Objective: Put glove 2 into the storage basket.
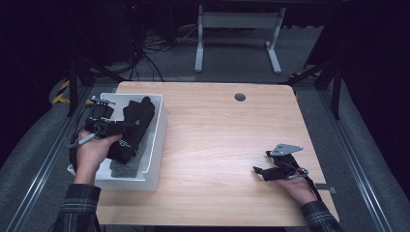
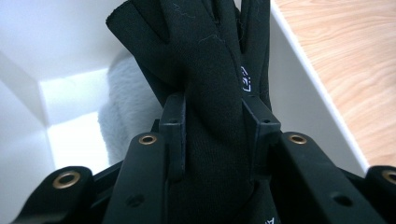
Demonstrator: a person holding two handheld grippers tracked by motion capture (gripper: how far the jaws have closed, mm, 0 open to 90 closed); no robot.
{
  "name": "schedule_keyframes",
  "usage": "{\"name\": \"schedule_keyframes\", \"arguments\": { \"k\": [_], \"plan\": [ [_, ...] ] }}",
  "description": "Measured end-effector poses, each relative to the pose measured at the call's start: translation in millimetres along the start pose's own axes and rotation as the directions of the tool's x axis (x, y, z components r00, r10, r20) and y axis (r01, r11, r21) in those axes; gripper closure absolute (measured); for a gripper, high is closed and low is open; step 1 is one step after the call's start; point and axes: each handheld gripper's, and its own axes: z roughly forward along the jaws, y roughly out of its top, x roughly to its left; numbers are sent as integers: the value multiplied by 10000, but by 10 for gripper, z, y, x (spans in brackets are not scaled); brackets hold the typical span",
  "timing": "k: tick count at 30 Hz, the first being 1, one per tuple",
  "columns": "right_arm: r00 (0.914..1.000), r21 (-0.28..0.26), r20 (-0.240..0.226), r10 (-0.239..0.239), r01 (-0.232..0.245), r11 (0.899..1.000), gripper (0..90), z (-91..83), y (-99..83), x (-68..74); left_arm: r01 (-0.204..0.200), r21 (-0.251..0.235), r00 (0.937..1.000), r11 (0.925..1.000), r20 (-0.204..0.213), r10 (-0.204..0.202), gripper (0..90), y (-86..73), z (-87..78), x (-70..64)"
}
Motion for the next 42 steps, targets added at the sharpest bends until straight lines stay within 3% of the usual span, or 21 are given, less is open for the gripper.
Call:
{"name": "schedule_keyframes", "arguments": {
  "k": [3, 9, 12, 13, 15, 17, 22, 28, 33, 40, 42],
  "plan": [
    [10000, -1, 0, -5, 5, 10000, 154, 0, 0, 0, 225, 130, 9997, 9997, 43, -225, 663, -14, 105, 60],
    [10000, -1, -1, -1, 1, 10000, 154, 0, 0, 0, 429, 432, 9987, 9981, -293, -416, 625, -60, 287, 173],
    [10000, -1, 1, -3, 3, 10000, 154, 0, 0, 0, 394, 593, 9981, 9975, -487, -365, 548, -85, 356, 204],
    [10000, 2, -2, -4, 4, 10000, 154, 0, 0, 0, 361, 641, 9976, 9973, -608, -322, 465, -91, 376, 214],
    [10000, 0, 1, -3, 3, 10000, 154, 0, 0, 0, 300, 658, 9970, 9974, -734, -251, 434, -93, 390, 220],
    [10000, -2, 1, -2, 2, 10000, 154, 0, 0, 0, 304, 485, 9958, 9984, -879, -261, 308, -86, 378, 224],
    [10000, 0, 1, -5, 5, 10000, 154, 0, 0, 0, 180, 101, 9943, 9998, -1054, -168, 235, -55, 290, 216],
    [10000, 1, 2, -3, 3, 10000, 154, 0, 0, 0, -283, -303, 9974, 9991, -675, 262, 203, 19, 126, 87],
    [10000, 0, 1, -6, 6, 10000, 154, 0, 0, 0, -636, -492, 9975, 9968, -354, 619, 185, 64, 83, -49],
    [10000, -1, 14, 7, -7, 10000, 154, 0, -1, 2, -1399, -751, 9898, 9873, 156, 1415, 154, 187, 65, -372],
    [10000, -4, 17, 4, -4, 10000, 154, 0, -1, 1, -1480, -800, 9884, 9857, 231, 1503, 150, 200, 67, -412]
  ]
}}
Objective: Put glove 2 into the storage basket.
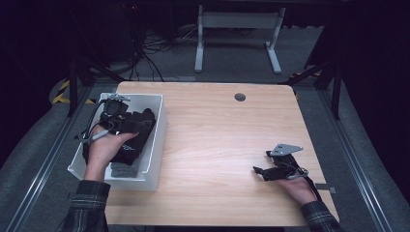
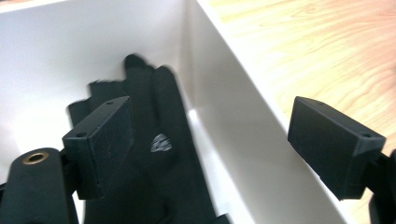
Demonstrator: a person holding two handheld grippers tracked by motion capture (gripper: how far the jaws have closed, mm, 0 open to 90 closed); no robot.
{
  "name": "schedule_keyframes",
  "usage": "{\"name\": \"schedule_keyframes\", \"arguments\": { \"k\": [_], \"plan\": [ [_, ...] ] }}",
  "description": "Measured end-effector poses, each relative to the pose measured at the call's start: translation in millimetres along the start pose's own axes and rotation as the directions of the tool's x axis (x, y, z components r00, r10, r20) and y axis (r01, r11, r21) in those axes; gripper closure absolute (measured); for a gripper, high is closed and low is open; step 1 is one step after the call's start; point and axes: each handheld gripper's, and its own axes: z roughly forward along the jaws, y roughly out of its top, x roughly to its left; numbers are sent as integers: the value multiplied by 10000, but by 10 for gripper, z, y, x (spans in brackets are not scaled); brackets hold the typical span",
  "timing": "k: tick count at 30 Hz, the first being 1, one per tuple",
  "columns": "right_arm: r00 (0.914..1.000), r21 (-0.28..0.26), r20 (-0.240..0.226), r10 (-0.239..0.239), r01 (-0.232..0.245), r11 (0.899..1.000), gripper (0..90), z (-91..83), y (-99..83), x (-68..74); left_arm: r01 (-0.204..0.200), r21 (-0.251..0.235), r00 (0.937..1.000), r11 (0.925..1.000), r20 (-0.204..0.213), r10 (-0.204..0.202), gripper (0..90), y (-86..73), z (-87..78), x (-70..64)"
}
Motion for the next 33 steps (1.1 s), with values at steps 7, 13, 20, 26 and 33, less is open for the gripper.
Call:
{"name": "schedule_keyframes", "arguments": {
  "k": [7, 13, 20, 26, 33],
  "plan": [
    [10000, -5, -2, 0, 0, 10000, 154, 0, 0, 0, -520, -146, 9977, 9985, 428, 525, 146, 102, 47, -253],
    [10000, -3, -6, 6, -6, 10000, 154, 0, 0, 0, -876, -242, 9934, 9959, 723, 892, 146, 168, 122, -475],
    [10000, -6, -4, -2, 2, 10000, 154, 0, 0, 0, -1125, -297, 9884, 9932, 988, 1149, 147, 201, 182, -647],
    [10000, -6, -3, 0, 0, 10000, 154, 0, 0, 0, -1336, -353, 9827, 9904, 1245, 1370, 147, 197, 271, -850],
    [10000, -1, -1, -2, 2, 10000, 154, 0, 0, 0, -1573, -358, 9751, 9869, 1525, 1610, 147, 159, 422, -1091]
  ]
}}
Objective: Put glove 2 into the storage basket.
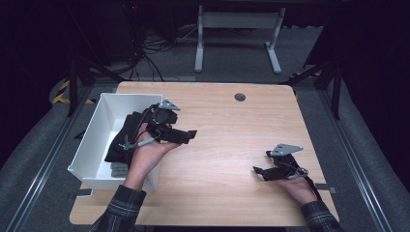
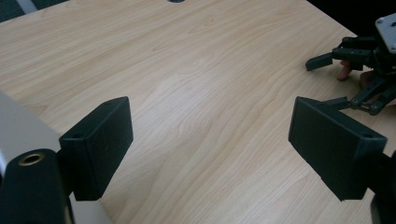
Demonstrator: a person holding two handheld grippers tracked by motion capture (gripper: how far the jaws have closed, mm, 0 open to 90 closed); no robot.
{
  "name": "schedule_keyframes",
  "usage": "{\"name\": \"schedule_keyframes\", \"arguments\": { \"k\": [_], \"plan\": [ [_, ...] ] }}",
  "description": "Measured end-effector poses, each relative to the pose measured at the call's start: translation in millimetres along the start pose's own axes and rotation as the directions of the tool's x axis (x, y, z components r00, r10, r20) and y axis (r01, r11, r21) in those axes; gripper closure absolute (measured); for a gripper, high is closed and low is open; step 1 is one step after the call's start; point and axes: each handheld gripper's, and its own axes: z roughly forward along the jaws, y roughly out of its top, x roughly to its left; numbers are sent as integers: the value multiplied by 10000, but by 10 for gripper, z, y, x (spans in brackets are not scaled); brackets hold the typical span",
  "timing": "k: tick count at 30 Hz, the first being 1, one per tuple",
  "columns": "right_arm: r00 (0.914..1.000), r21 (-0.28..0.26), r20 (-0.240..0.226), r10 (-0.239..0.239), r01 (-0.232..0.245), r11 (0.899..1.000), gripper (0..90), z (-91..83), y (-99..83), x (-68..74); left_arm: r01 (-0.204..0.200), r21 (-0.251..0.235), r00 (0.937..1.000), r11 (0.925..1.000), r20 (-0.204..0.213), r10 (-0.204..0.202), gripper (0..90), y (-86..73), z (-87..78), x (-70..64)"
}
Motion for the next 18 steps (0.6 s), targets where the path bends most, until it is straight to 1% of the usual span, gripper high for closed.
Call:
{"name": "schedule_keyframes", "arguments": {
  "k": [2, 4, 8, 9, 10, 11, 14, 17, 18],
  "plan": [
    [10000, 0, 1, -1, 1, 10000, 154, 0, 0, 0, 6, -11, 10000, 10000, 98, -6, 150, -8, 41, -48],
    [10000, 5, -3, 2, -2, 10000, 154, 0, 0, 0, -81, -39, 9999, 10000, 132, 82, 150, -18, 83, -95],
    [10000, 0, -3, -2, 2, 10000, 154, 0, 0, 0, -215, -40, 9992, 9998, 339, 217, 148, -47, 194, -210],
    [10000, 4, -4, 4, -4, 10000, 154, 0, 0, 1, -215, -40, 9992, 9998, 339, 217, 149, -47, 194, -210],
    [10000, 3, -4, 4, -4, 10000, 154, 0, 0, 1, -332, -19, 9988, 9994, 371, 332, 148, -67, 259, -273],
    [10000, 3, 0, -3, 3, 10000, 154, 0, 0, 0, -349, 19, 9986, 9994, 387, 348, 148, -78, 287, -301],
    [10000, 2, -2, 0, 0, 10000, 154, 0, 0, 0, -580, 144, 9974, 9982, 447, 573, 148, -110, 372, -395],
    [10000, 1, 0, -1, 1, 10000, 154, 0, 0, 0, -707, 289, 9958, 9971, 599, 689, 147, -152, 462, -467],
    [10000, 0, -1, -4, 4, 10000, 154, 0, 0, 0, -707, 289, 9958, 9971, 599, 689, 147, -152, 462, -467]
  ]
}}
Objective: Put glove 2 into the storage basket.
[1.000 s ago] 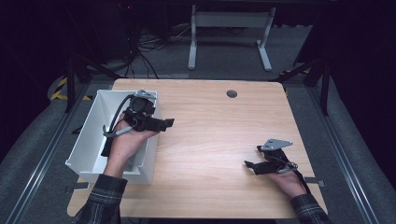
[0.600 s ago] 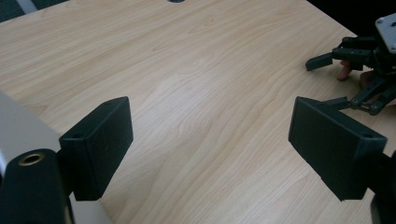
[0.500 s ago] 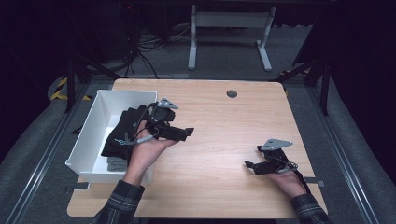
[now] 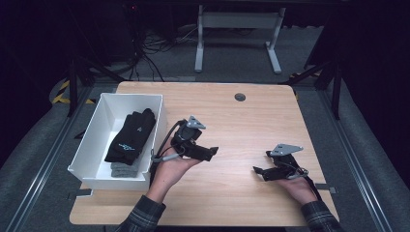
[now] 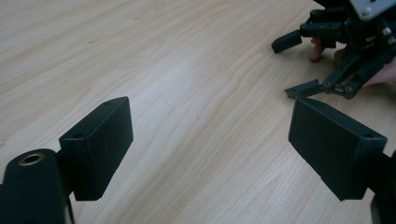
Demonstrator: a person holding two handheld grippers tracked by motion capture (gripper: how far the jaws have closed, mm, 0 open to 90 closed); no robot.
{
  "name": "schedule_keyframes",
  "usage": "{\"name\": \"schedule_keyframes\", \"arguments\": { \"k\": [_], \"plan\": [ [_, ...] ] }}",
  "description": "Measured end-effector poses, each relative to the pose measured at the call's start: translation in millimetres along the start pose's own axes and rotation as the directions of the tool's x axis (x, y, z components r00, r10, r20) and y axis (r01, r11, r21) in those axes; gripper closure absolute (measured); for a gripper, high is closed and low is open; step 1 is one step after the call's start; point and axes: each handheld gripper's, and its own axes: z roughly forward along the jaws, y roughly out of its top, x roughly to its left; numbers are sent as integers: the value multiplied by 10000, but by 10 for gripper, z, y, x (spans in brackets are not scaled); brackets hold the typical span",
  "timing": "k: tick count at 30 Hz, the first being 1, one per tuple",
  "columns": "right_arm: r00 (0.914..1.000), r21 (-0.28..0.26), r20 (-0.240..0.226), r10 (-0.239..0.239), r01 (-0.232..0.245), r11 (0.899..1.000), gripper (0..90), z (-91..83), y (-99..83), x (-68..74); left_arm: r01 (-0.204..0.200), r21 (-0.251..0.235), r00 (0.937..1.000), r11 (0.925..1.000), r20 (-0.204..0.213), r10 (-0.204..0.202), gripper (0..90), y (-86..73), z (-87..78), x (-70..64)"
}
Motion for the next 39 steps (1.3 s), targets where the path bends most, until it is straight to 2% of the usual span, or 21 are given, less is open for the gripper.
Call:
{"name": "schedule_keyframes", "arguments": {
  "k": [3, 5, 15, 22, 26, 32, 39],
  "plan": [
    [10000, 1, -5, -11, 11, 10000, 154, -1, 0, 1, -253, 232, 9997, 9994, 79, 251, 146, -75, 138, -62],
    [10000, 1, -7, -19, 19, 10000, 154, -1, -1, 2, -299, 207, 9994, 9993, 160, 296, 146, -127, 205, -81],
    [10000, 2, -8, -21, 21, 10000, 153, -1, -1, 2, -592, 523, 9981, 9969, 199, 582, 135, -355, 446, -126],
    [10000, 1, -12, -17, 17, 10000, 153, -1, -1, 2, -832, 550, 9965, 9950, 147, 825, 127, -488, 556, -137],
    [10000, 2, -11, -16, 16, 10000, 153, -1, -1, 2, -808, 390, 9966, 9960, 163, 803, 124, -593, 612, -112],
    [10000, 0, -4, -14, 14, 10000, 153, -1, -1, 3, -877, 433, 9961, 9952, 149, 871, 117, -717, 704, -107],
    [10000, 1, -3, -14, 14, 10000, 153, -1, -1, 3, -1062, 754, 9943, 9915, 13, 1064, 95, -806, 794, -108]
  ]
}}
